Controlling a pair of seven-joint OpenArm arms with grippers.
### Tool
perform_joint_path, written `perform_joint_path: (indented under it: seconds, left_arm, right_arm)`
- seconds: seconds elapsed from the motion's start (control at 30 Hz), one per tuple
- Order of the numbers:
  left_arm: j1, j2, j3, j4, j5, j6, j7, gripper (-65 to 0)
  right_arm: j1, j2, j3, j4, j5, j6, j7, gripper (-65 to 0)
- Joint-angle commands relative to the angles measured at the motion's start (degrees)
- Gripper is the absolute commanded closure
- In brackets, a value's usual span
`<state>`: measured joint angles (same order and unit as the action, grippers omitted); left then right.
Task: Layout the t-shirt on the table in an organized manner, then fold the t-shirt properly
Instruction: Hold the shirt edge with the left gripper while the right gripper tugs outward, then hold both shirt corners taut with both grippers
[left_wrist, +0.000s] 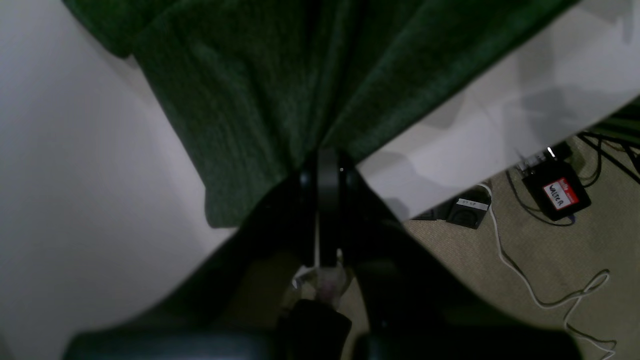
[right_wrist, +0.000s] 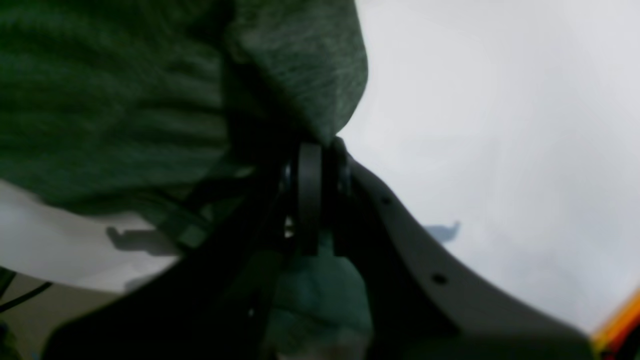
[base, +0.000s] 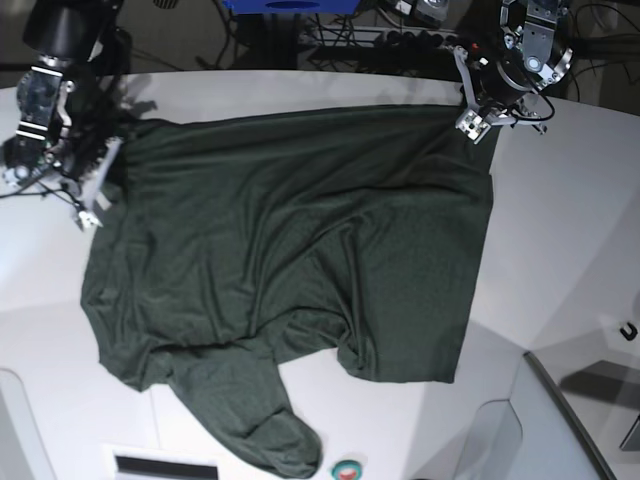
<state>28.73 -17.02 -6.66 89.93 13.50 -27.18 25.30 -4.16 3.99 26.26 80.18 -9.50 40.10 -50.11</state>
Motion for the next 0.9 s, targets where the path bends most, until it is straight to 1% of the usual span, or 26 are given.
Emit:
perform_joint_path:
  seconds: [0.0, 0.1, 0.2, 0.4, 0.47, 0.6, 0.63, 0.67, 0.77, 0.87]
  left_arm:
    - [0.50, -0.43, -0.16, 0.40, 0.53, -0.12, 1.12, 0.0]
    - [0.50, -0.43, 0.11, 0.49, 0.53, -0.12, 1.21, 0.0]
    - [0.50, -0.35, 0.28, 0.49, 0.53, -0.12, 1.38, 0.0]
    - [1.29, -0.26, 0.28, 0.49, 0.53, -0.12, 1.38, 0.0]
    - [1.55, -0.26, 0.28, 0.58, 0.53, -0.12, 1.38, 0.0]
    - [1.73, -0.17, 0.28, 0.58, 0.53, -0.12, 1.38, 0.0]
    - [1.73, -0.17, 0.28, 0.58, 0.53, -0.12, 1.38, 0.0]
    - [1.82, -0.17, 0.28, 0.58, 0.53, -0.12, 1.38, 0.0]
    - [2.43, -0.17, 0.28, 0.58, 0.53, -0.12, 1.38, 0.0]
    - [2.43, -0.17, 0.28, 0.58, 0.53, -0.12, 1.38, 0.0]
  right_arm:
    - [0.69, 1.15, 1.30, 1.88, -0.48, -0.10, 0.22, -0.6]
    - [-0.10, 3.00, 3.41, 3.82, -0.22, -0.10, -3.04, -0.5]
    - [-0.98, 3.18, 3.67, 3.99, -0.22, -0.10, -3.91, -0.5]
    - [-2.74, 2.38, 3.76, 3.55, -0.22, -0.10, -4.09, -1.2]
    - [-2.74, 1.07, 3.76, 3.29, -0.22, -0.10, -4.18, -6.6]
    - [-2.91, 0.27, 3.41, 7.07, -0.22, -0.10, -6.02, -27.5]
    - [-3.00, 0.19, 3.32, 9.18, -0.22, -0.10, -6.55, -32.0]
    - [-3.09, 0.10, 3.23, 10.76, -0.22, -0.10, -7.17, -34.4]
    - [-3.09, -0.60, 3.32, 15.33, -0.22, -0.10, -9.37, -34.7]
    - [-2.12, -0.69, 3.15, 16.57, -0.22, -0.10, -9.28, -34.5]
